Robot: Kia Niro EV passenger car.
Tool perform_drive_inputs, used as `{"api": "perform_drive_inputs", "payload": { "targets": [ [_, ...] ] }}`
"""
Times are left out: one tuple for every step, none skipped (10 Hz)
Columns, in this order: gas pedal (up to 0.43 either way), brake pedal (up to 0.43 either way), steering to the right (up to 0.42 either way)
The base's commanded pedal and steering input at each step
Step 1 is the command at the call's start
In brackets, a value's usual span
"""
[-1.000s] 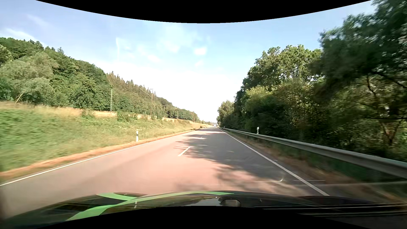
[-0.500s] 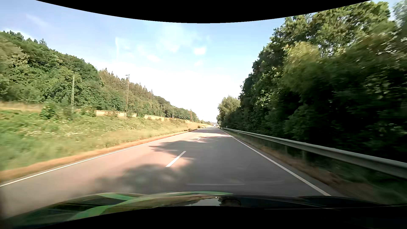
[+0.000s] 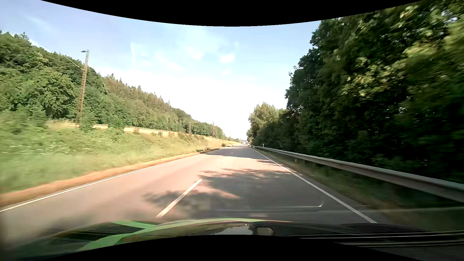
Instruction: Follow the waypoints while adhering to traffic rules and regulations
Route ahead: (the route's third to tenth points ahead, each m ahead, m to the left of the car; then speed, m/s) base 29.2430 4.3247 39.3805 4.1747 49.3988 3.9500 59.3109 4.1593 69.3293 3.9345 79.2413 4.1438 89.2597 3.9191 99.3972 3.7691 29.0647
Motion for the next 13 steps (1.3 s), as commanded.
{"api": "perform_drive_inputs", "payload": {
  "targets": [
    [0.268,0.0,0.0],
    [0.268,0.0,0.0],
    [0.268,0.0,-0.001],
    [0.287,0.0,0.0],
    [0.299,0.0,0.0],
    [0.311,0.0,-0.001],
    [0.311,0.0,-0.001],
    [0.299,0.0,-0.001],
    [0.268,0.0,-0.001],
    [0.248,0.0,-0.001],
    [0.248,0.0,-0.001],
    [0.248,0.0,-0.001],
    [0.24,0.0,-0.001]
  ]
}}
